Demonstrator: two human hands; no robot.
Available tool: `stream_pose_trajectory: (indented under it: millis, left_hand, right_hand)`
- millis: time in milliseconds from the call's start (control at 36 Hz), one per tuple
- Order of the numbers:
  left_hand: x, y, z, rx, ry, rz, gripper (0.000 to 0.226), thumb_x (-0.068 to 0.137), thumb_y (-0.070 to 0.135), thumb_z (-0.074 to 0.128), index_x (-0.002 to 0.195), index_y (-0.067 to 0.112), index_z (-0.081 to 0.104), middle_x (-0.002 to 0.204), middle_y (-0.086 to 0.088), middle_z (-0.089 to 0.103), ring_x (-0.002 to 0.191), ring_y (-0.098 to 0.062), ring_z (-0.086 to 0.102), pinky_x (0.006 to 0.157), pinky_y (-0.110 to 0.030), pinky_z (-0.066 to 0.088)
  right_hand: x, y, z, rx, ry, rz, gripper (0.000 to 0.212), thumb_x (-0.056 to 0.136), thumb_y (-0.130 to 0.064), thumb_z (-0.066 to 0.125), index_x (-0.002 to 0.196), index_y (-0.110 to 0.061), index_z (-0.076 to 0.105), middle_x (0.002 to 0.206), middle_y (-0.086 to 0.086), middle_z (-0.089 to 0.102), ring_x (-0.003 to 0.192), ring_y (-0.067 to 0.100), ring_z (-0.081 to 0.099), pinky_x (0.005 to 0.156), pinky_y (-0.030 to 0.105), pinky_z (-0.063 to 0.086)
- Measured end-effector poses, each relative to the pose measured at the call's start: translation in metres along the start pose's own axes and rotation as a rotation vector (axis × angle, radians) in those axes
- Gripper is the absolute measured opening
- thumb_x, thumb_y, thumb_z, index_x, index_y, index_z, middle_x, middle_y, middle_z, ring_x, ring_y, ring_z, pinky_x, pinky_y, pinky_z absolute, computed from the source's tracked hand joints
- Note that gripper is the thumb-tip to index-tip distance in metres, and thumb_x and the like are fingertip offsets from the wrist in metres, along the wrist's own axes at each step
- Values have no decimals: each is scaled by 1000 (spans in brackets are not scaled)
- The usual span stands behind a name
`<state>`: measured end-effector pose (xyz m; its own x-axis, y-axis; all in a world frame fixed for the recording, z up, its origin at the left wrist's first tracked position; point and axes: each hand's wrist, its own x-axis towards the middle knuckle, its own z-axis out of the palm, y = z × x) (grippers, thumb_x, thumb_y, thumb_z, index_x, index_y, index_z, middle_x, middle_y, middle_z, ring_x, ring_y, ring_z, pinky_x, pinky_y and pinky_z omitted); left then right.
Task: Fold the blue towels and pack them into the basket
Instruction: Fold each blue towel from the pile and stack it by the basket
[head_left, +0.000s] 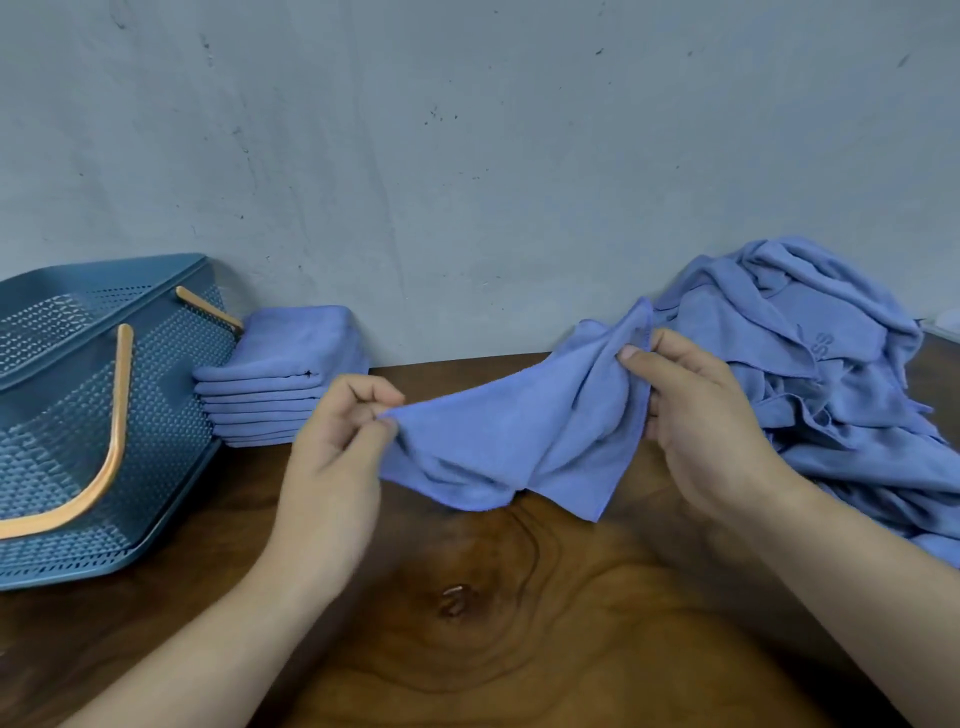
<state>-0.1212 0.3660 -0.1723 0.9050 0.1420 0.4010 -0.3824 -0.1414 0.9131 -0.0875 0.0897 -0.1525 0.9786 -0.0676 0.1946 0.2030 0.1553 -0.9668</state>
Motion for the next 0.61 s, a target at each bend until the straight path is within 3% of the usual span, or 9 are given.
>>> stream_pose_trajectory:
  millis: [83, 167, 222, 278, 361, 417, 500, 556, 611]
  left_hand:
    - [3, 6, -5, -76, -6, 4, 23, 93, 11, 49, 83, 25, 64, 84, 2, 60, 79, -17, 51, 72, -35, 38]
    - [5, 16, -5, -155, -4, -51, 37, 97, -9, 39, 78, 16, 60, 71, -1, 54, 62, -12, 48, 57, -20, 41]
    - [10, 25, -11, -165, 9, -72, 34, 93, -12, 35, 77, 10, 55, 66, -5, 51, 55, -12, 46, 49, -18, 39]
    - [17, 28, -21, -126, -39, -52, 24, 87, -4, 39, 75, 10, 54, 68, -12, 50, 57, -18, 44, 51, -21, 37]
    - [23, 28, -38, -108, -323, -86, 10, 71, 11, 48, 72, 8, 57, 70, -19, 47, 61, -28, 38, 51, -27, 35]
    - [22, 27, -44, -149, -608, -188, 16, 65, 16, 56, 75, 4, 60, 66, -21, 48, 55, -32, 41, 47, -32, 34]
    - [19, 21, -44, -215, -848, -378, 27, 72, 22, 61, 87, 0, 67, 68, -21, 63, 54, -22, 54, 51, -26, 39]
    - [19, 12, -37, -150, -798, -397, 24, 83, 22, 58, 93, 4, 69, 74, -27, 67, 54, -24, 58, 50, -26, 42]
    - [18, -1, -26, -2, -638, -331, 22, 96, 11, 48, 93, 10, 70, 80, -27, 70, 59, -31, 63, 54, -31, 48]
  right_hand:
    - [0, -2, -3, -38, -114, 43, 29, 106, -18, 59, 120, 7, 64, 124, 38, 64, 119, 55, 62, 106, 67, 47]
    - [-2, -3, -2, -58, -205, 64, 34, 103, -16, 63, 122, 12, 60, 125, 44, 59, 123, 63, 54, 109, 74, 39]
    - [-2, -3, -3, -29, -246, 71, 34, 101, -14, 61, 123, 12, 62, 126, 43, 60, 119, 56, 62, 106, 66, 47]
    - [-2, -4, -6, -7, -351, 92, 35, 99, -13, 62, 124, 12, 62, 127, 41, 61, 113, 47, 66, 100, 56, 49]
    - [0, 0, -17, -14, -590, 185, 39, 93, -16, 71, 120, 11, 65, 114, 36, 67, 104, 43, 64, 95, 53, 44]
    - [2, 3, -24, -68, -771, 274, 46, 84, -21, 79, 109, 14, 65, 98, 28, 63, 92, 40, 57, 85, 46, 41]
    - [2, 5, -31, -156, -979, 362, 33, 81, -14, 66, 102, 11, 73, 91, 22, 68, 80, 36, 61, 78, 43, 50]
    - [1, 4, -27, -218, -970, 378, 33, 81, -10, 56, 101, 5, 77, 92, 23, 73, 74, 33, 68, 72, 42, 57]
    - [0, 3, -20, -342, -890, 351, 34, 86, -6, 48, 101, 1, 78, 97, 23, 76, 75, 30, 70, 66, 37, 57]
